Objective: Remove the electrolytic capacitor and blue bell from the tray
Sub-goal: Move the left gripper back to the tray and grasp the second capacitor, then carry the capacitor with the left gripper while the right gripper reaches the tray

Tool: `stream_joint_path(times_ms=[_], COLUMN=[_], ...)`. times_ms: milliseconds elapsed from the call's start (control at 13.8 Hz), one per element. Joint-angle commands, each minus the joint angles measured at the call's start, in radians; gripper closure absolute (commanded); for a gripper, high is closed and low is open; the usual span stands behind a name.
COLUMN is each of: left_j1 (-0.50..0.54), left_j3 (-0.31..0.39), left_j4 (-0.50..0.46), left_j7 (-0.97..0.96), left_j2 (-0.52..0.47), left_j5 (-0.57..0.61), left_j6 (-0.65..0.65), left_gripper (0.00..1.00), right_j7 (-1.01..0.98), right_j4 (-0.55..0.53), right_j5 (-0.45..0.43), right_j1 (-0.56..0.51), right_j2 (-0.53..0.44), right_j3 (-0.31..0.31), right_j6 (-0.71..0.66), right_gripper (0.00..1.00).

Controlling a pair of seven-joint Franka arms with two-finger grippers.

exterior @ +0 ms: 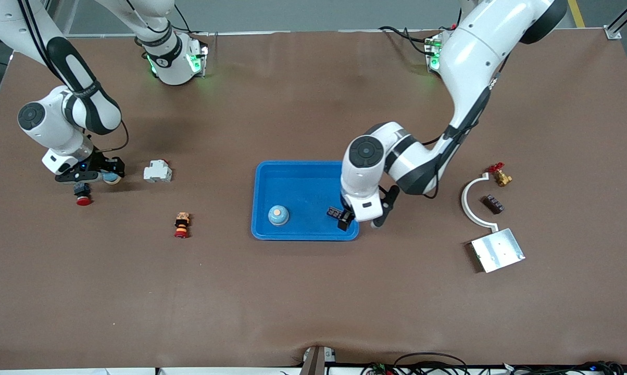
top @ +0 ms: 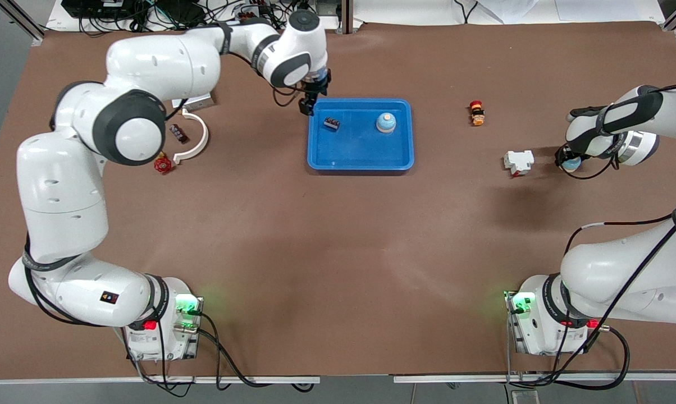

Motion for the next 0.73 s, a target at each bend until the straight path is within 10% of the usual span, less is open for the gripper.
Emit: stream_joint_path(times_ms=[0,73,364,655], left_j1=[-0.069,-0.095,-0.158,-0.158], left_j3=[0.042,0.064,0.118,0.118], left_j4=[0.063,0.065,0.065,0.065], left_j7=[-0.022,-0.035,-0.083,-0.079], left_j2=[0.066,0.08,0.103,0.103], left_j5=[-0.012,-0.012,-0.01,-0.01], left_j6=[-0.02,-0.015,-0.008,0.012], left_gripper=[0.21,0.24,0.34,0.89], right_j7=[-0.012,-0.015,-0.024,0.106], right_j4=[0.002,0.002,0.008,0.065], right_j5=[-0.01,-0.01,-0.01,-0.003], right_j1=[-0.033,-0.033,-0.03,0.054], right_j2=[0.014,0.012,-0.007,-0.115], right_j3=[0.016,0.016,0.019,0.028], right_j6=[0.004,0.004,0.0,-0.171], right_gripper=[0.39,0.0,0.0,0.0])
